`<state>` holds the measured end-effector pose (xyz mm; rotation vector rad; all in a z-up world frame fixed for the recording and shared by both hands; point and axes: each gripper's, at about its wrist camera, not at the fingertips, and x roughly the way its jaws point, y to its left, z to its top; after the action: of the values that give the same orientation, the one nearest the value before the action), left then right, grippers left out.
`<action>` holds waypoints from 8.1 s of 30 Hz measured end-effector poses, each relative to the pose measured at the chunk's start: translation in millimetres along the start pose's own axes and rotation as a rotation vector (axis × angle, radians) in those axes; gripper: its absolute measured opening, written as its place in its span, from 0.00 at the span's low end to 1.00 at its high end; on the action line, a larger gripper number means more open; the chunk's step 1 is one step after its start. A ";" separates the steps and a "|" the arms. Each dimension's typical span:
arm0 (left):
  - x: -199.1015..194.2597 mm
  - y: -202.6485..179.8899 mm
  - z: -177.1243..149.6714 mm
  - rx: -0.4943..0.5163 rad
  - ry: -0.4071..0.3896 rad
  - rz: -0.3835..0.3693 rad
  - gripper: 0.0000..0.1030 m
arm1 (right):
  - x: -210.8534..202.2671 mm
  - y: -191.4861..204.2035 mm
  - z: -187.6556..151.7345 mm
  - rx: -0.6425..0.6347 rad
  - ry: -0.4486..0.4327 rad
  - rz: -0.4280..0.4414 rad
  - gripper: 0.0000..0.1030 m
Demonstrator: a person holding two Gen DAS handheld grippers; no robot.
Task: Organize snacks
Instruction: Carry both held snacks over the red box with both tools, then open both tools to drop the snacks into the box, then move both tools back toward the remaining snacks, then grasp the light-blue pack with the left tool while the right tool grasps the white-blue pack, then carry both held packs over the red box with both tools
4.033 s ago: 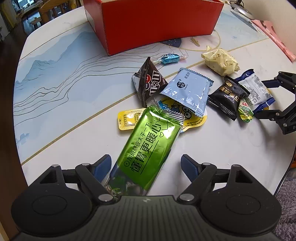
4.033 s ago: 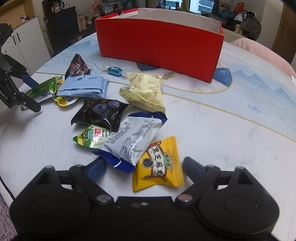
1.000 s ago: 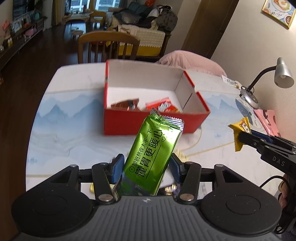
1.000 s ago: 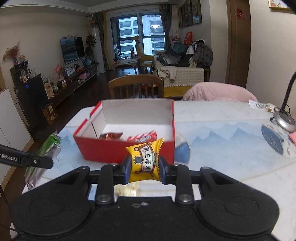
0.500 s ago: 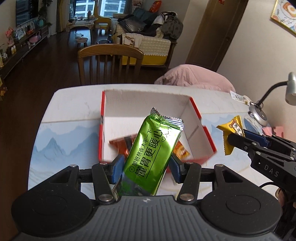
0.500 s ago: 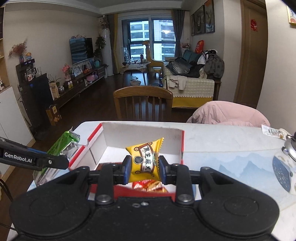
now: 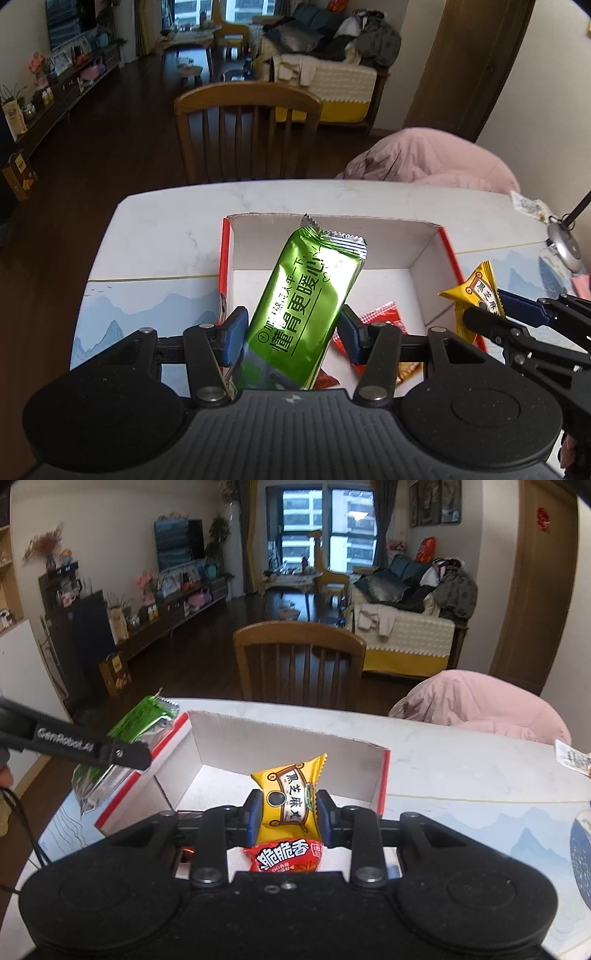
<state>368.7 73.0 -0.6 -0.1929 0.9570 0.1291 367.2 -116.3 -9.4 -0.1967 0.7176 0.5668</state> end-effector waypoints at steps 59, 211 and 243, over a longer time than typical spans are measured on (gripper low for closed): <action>57.3 -14.8 4.7 0.112 0.196 -0.012 0.52 | 52.5 -16.5 7.0 0.082 0.220 0.093 0.31; -39.5 -6.5 -193.0 0.143 0.153 -0.191 0.47 | -88.2 14.2 -173.6 0.277 0.155 -0.078 0.46; -84.9 -22.6 -80.6 0.089 -0.089 -0.088 0.47 | -71.1 15.4 -23.7 0.096 -0.030 -0.057 0.46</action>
<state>260.3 31.1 26.3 -0.1457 0.8621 0.0144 301.8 -142.0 20.9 -0.1191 0.7061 0.4794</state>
